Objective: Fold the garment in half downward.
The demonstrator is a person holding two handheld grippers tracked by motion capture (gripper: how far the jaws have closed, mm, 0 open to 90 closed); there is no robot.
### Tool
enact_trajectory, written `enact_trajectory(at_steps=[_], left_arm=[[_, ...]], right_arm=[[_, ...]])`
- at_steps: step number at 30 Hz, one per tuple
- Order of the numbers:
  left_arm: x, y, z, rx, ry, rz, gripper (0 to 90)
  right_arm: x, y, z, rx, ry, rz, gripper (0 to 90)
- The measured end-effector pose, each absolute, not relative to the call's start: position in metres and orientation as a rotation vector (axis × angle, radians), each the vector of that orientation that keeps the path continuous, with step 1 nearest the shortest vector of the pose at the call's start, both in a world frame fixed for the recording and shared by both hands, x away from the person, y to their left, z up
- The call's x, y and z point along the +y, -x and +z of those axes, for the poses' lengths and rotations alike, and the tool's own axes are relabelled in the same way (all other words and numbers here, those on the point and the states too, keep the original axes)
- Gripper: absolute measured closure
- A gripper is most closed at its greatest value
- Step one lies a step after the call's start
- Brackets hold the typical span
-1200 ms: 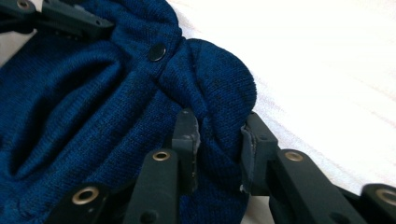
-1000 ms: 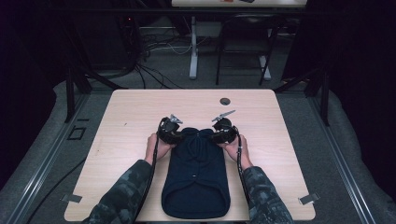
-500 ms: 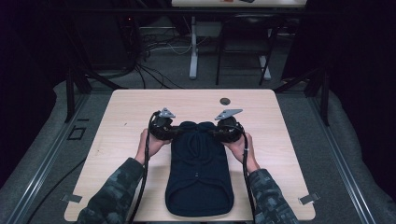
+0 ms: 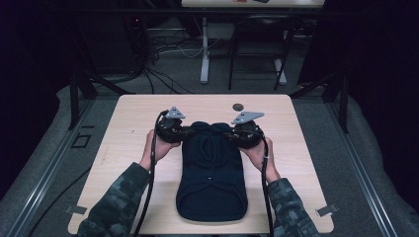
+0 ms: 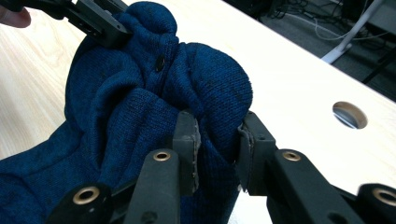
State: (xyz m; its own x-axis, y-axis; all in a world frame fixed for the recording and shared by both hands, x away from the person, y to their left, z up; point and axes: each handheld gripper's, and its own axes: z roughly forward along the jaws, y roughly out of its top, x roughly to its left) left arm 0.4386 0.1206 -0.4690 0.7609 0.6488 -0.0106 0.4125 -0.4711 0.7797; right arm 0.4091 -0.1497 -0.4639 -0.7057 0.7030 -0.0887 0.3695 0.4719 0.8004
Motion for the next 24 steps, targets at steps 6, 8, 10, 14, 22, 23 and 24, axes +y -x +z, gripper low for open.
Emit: enact_trajectory(at_steps=[6, 8, 10, 14, 22, 23, 24], left_arm=[[0.122, -0.436, -0.459, 0.768, -2.105, 0.37, 76.3], [0.121, -0.435, -0.455, 0.754, -2.113, 0.374, 76.2], [0.122, -0.435, -0.452, 0.748, -2.108, 0.362, 76.2], [0.123, -0.435, -0.449, 0.744, -2.099, 0.343, 76.1], [0.13, -0.431, -0.448, 0.733, -2.092, 0.272, 72.9], [0.131, -0.431, -0.45, 0.734, -2.092, 0.26, 72.0], [0.131, -0.431, -0.45, 0.734, -2.092, 0.26, 70.8]], right_arm=[[-0.154, -0.408, -0.455, 2.314, -0.872, 1.126, 71.7], [-0.154, -0.407, -0.453, 2.301, -0.866, 1.132, 71.9], [-0.154, -0.405, -0.45, 2.286, -0.852, 1.126, 72.3], [-0.154, -0.402, -0.447, 2.256, -0.836, 1.129, 72.8], [-0.15, -0.39, -0.442, 2.174, -0.74, 1.154, 73.9], [-0.149, -0.389, -0.442, 2.172, -0.728, 1.148, 74.0], [-0.149, -0.388, -0.442, 2.166, -0.718, 1.147, 74.1]])
